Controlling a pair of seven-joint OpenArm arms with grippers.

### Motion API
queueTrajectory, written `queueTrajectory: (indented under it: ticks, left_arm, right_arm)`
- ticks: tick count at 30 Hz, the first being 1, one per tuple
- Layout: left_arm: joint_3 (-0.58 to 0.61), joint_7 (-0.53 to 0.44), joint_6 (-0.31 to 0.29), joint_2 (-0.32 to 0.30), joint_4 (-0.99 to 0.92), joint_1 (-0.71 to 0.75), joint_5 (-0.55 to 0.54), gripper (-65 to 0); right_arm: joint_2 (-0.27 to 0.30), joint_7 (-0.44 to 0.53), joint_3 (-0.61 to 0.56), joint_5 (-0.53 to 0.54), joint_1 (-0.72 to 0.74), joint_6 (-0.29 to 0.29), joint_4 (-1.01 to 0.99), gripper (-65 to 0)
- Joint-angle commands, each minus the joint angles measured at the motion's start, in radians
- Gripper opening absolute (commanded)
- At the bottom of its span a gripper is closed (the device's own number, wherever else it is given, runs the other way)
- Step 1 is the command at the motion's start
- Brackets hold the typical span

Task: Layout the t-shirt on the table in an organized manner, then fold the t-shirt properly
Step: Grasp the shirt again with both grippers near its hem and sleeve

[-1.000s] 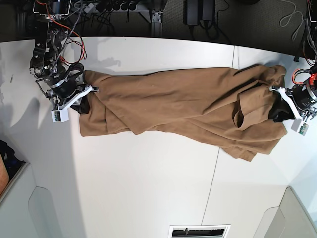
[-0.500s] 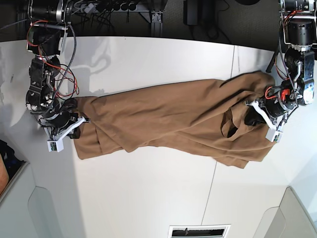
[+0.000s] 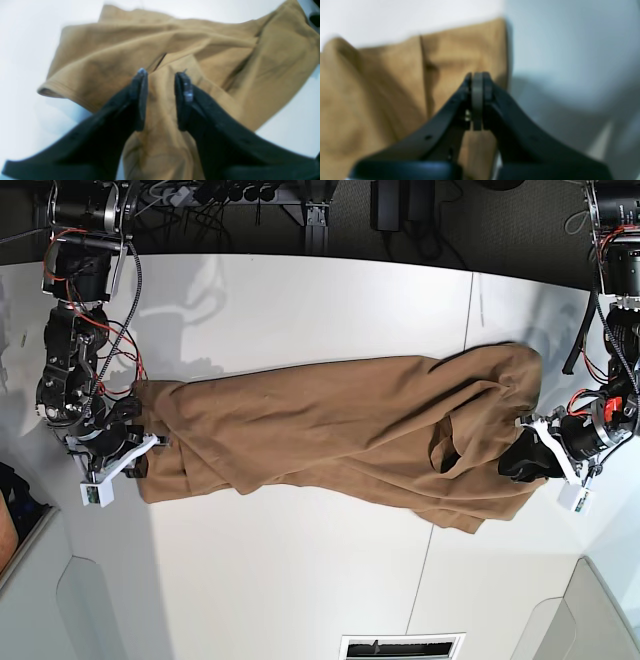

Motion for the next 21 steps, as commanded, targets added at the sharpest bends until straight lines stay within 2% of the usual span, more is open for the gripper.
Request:
queueTrajectory:
  ticks: [1,4,6,10,15,21]
  left_arm:
    - [-0.007,0.000,-0.019,-0.017,0.036,-0.006,-0.031,-42.2]
    - [-0.006,0.016,-0.019,-0.012,0.092,0.027,-0.077,-42.1]
    - [-0.006,0.016,-0.019,0.003,0.124,0.046,-0.080,-40.8]
    - [-0.006,0.015,-0.019,0.051,0.136,0.059,-0.045,-30.0]
    - [-0.004,0.014,-0.019,0.089,0.136,0.059,-0.021,-29.5]
    - [0.037,-0.068,0.017,0.100,0.101,0.059,0.130,-29.5]
  right_arm:
    - [0.011,0.003,0.003,0.043,0.026,0.005,0.043,-56.0]
    - [0.006,-0.046,0.003,0.122,0.026,0.021,0.097,-45.5]
    - [-0.004,-0.056,0.002,0.164,0.026,0.059,0.102,-42.9]
    - [-0.049,-0.060,0.002,0.161,0.015,0.069,0.099,-42.9]
    - [-0.112,-0.039,0.000,0.103,-0.003,0.069,0.098,-42.9]
    - [-0.130,0.030,-0.001,0.069,-0.010,0.068,0.016,-42.9]
